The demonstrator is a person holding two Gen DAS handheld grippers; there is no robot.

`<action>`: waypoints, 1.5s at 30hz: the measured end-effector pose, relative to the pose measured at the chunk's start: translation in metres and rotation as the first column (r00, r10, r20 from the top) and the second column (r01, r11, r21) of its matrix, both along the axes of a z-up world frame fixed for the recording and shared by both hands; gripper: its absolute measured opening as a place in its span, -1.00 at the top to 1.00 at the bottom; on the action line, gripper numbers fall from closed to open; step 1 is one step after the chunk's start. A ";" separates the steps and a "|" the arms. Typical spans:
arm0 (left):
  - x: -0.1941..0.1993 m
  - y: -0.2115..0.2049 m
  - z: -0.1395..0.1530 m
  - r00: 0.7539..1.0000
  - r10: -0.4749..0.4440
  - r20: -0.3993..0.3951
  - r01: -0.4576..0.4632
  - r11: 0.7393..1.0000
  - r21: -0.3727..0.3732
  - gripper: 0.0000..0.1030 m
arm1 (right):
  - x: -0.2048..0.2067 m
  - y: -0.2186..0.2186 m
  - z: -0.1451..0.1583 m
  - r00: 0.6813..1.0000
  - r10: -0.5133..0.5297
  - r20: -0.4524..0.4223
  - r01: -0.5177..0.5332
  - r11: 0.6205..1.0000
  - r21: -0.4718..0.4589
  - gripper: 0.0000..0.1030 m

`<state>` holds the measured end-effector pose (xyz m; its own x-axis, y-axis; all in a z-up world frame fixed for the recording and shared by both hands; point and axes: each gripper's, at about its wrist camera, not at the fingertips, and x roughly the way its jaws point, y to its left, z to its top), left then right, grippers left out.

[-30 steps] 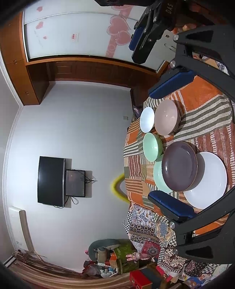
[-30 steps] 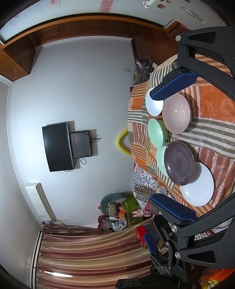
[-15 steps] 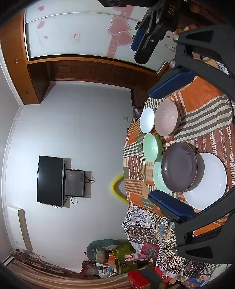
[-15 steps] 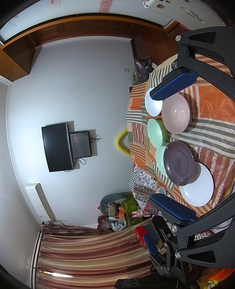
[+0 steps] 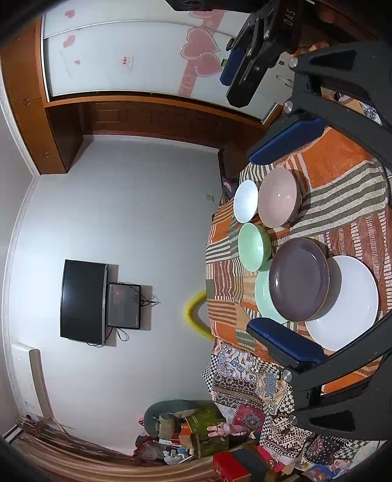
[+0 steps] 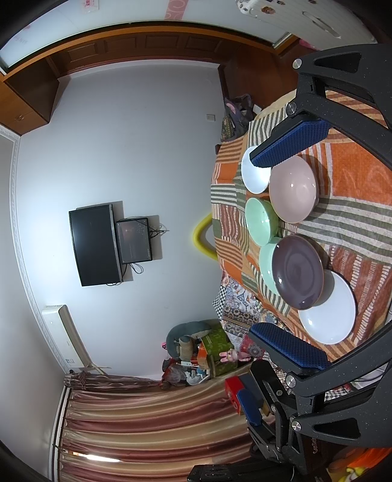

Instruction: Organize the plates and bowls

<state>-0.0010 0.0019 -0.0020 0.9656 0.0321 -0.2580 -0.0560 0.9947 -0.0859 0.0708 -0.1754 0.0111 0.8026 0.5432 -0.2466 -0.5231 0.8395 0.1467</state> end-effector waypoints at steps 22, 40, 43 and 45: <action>0.045 0.060 -0.047 0.980 0.043 -0.193 -0.051 0.998 -0.033 -1.00 | 0.031 0.031 -0.037 0.992 0.042 -0.117 -0.049 0.997 -0.053 -0.99; 0.136 0.161 -0.141 0.875 0.050 -0.482 -0.112 0.988 -0.102 -0.18 | 0.105 0.092 -0.117 0.918 0.092 -0.386 -0.152 0.980 -0.128 -0.32; 0.153 0.171 -0.157 0.858 0.016 -0.513 -0.100 0.986 -0.136 0.04 | 0.120 0.100 -0.131 0.900 0.082 -0.429 -0.154 0.979 -0.136 -0.23; 0.164 0.174 -0.165 0.848 -0.006 -0.531 -0.086 0.985 -0.148 0.11 | 0.125 0.104 -0.139 0.890 0.075 -0.449 -0.153 0.978 -0.139 -0.20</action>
<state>0.1626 0.1759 -0.1673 0.6806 -0.0184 -0.7325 -0.1780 0.9656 -0.1896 0.1960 -0.0717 -0.1277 0.5257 0.5443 -0.6537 -0.5314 0.8102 0.2473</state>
